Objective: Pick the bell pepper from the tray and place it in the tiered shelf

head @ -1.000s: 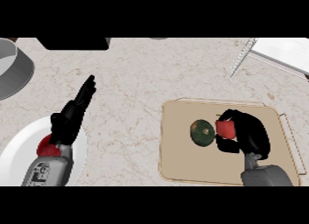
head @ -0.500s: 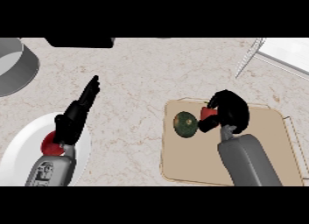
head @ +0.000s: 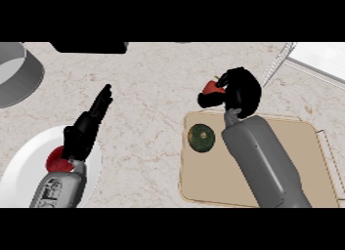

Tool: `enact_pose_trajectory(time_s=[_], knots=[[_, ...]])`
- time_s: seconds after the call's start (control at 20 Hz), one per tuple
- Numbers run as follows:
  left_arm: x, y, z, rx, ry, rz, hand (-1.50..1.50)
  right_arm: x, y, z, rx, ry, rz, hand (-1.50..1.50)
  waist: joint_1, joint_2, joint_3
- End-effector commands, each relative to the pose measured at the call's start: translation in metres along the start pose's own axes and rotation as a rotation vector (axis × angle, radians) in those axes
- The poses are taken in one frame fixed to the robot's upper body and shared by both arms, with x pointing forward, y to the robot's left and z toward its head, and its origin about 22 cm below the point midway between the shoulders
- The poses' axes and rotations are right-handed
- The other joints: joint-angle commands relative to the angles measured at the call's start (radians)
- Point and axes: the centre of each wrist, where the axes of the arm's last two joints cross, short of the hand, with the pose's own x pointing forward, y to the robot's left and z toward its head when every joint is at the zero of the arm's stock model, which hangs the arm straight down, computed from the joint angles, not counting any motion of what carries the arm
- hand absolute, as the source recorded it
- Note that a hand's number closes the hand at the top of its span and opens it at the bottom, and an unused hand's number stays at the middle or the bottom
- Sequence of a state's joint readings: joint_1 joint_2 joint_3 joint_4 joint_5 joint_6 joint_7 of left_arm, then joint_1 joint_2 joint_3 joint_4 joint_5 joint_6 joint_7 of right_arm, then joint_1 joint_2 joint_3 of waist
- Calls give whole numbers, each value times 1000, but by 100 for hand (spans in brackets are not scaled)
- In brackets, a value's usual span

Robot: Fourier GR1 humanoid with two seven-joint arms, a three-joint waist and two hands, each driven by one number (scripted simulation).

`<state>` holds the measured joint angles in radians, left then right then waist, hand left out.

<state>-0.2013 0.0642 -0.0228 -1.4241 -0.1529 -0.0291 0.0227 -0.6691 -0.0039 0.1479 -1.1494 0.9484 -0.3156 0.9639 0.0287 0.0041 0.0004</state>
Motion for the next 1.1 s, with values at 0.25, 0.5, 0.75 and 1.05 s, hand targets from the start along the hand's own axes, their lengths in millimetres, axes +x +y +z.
enact_pose_trajectory(time_s=[0.25, 0.5, 0.75, 1.05], knots=[[-4, -1, 10, 27, 21, 4, 0, 63, -41, 31, -249, -68, -210, 150, -27, -9, -1], [3, 23, 15, 23, 5, -11, 0, 91, -68, 30, -396, -15, -103, 150, -25, -10, -1], [-3, 18, 10, 42, 18, -6, 0, 95, -117, 31, -535, -9, -99, 150, -40, -12, -1], [-8, 10, 10, 36, 28, -17, 0, 98, -157, 0, -666, 33, -34, 150, -33, -6, -1]])
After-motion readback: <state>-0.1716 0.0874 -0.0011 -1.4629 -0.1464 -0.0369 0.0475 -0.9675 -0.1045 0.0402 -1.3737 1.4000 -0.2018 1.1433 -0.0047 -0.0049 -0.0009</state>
